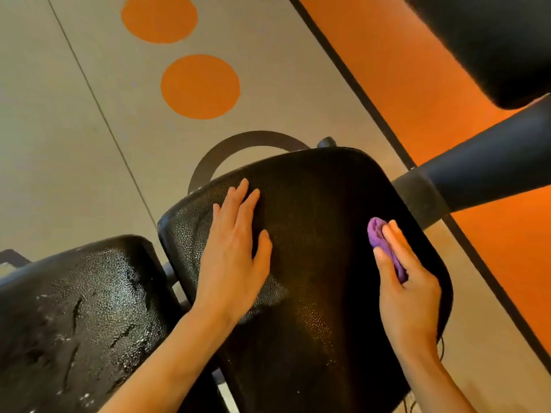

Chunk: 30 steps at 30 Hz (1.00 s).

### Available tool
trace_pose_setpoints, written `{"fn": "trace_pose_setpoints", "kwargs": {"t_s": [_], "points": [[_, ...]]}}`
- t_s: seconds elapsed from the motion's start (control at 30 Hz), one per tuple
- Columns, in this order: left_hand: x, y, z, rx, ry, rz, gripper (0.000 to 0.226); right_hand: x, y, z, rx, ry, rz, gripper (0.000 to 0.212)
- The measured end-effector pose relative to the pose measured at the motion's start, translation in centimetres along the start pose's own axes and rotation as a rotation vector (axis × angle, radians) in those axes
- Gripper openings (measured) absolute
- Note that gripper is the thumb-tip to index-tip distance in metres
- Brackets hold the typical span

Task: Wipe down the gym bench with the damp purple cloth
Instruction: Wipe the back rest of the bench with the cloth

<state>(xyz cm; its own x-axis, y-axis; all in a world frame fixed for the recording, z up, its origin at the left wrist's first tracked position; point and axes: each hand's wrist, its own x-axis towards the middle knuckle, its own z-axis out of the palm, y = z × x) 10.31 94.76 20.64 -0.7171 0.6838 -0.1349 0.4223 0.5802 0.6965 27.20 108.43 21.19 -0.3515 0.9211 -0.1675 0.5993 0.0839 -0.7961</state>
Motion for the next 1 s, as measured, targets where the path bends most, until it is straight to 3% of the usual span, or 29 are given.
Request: {"fn": "trace_pose_setpoints", "kwargs": {"t_s": [0.47, 0.73, 1.0], "points": [[6.6, -0.6, 0.9, 0.225, 0.073, 0.037, 0.056, 13.1, -2.5, 4.6, -0.076, -0.176, -0.238, 0.043], [7.6, -1.0, 1.2, 0.29, 0.048, 0.051, 0.055, 15.3, -2.9, 5.3, -0.12, -0.184, -0.228, 0.038], [7.7, -2.2, 1.5, 0.291, 0.037, 0.194, 0.05, 16.9, -4.0, 7.4, -0.268, -0.144, -0.136, 0.015]]}}
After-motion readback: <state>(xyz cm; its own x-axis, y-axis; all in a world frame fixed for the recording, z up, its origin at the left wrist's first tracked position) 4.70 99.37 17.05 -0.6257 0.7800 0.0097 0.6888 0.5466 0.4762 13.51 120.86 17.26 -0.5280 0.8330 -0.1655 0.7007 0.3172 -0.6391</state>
